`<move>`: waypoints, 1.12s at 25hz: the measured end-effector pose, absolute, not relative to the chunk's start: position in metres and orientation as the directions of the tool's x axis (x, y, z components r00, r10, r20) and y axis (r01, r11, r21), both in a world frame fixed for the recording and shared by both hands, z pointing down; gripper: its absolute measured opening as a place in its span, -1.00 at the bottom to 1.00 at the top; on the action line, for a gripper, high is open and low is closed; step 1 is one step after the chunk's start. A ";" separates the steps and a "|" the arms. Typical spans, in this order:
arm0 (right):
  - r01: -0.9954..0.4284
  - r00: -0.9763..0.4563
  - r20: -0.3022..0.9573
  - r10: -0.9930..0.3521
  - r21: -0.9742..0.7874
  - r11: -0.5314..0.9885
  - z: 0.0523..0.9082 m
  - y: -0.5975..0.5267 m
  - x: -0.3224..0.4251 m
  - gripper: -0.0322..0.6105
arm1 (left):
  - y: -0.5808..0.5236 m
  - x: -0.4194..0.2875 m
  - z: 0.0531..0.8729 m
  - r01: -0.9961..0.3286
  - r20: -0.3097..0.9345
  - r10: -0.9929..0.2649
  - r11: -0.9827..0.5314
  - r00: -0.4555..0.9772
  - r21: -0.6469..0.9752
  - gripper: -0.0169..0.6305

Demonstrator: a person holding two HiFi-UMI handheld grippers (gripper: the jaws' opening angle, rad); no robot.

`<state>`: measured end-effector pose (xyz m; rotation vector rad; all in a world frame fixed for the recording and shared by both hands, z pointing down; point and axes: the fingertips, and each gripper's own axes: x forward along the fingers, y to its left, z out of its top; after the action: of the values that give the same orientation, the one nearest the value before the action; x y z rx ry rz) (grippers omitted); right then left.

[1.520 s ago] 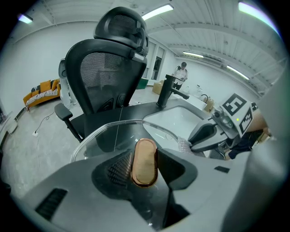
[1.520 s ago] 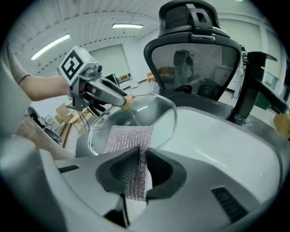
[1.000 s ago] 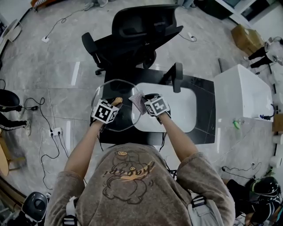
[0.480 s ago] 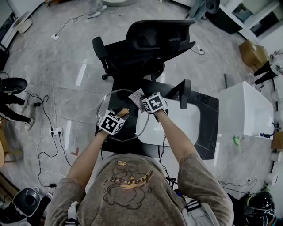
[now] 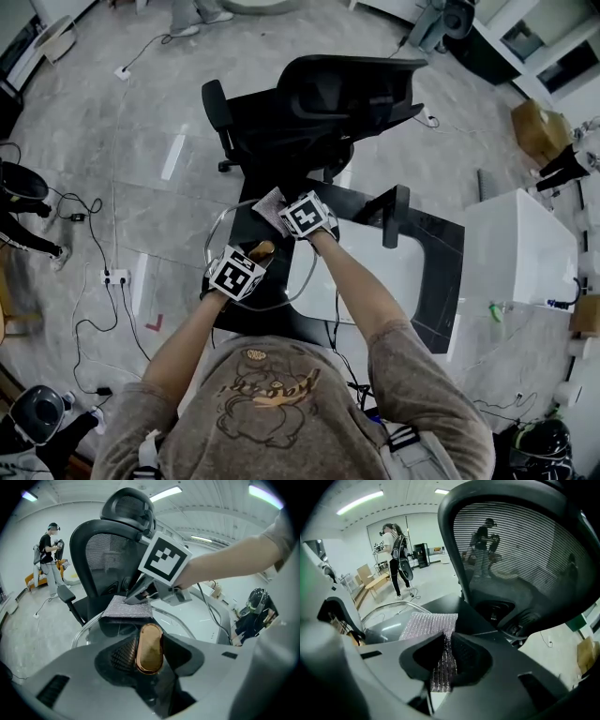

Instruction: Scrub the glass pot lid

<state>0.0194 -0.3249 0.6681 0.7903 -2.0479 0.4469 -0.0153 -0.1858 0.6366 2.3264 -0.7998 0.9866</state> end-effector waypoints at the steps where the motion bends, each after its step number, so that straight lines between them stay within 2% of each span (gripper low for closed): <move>1: -0.667 -0.426 0.829 -0.361 -0.019 0.744 0.668 -0.326 0.013 -0.68 | -0.185 -0.015 0.637 -0.674 0.758 -0.322 -0.710 0.567 0.204 -0.37; 8: -0.579 -0.493 0.816 -0.303 -0.048 0.814 0.666 -0.332 -0.037 -0.68 | -0.187 -0.015 0.636 -0.678 0.747 -0.337 -0.707 0.573 0.201 -0.37; 20: -0.279 -0.611 0.785 -0.101 -0.094 0.956 0.664 -0.291 -0.139 -0.68 | -0.185 -0.015 0.636 -0.683 0.743 -0.360 -0.709 0.565 0.176 -0.37; 25: -0.130 -0.603 0.797 0.031 -0.136 0.982 0.663 -0.267 -0.161 -0.68 | -0.184 -0.018 0.638 -0.691 0.734 -0.366 -0.697 0.573 0.192 -0.36; 28: 0.018 -0.573 0.808 0.139 -0.158 0.987 0.665 -0.251 -0.171 -0.68 | -0.185 -0.016 0.639 -0.686 0.732 -0.359 -0.700 0.579 0.199 -0.36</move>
<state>-0.1706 -0.2508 0.6645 -0.1095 -2.1765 0.1626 -0.0165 -0.1848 0.6393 2.3445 -0.8363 0.9383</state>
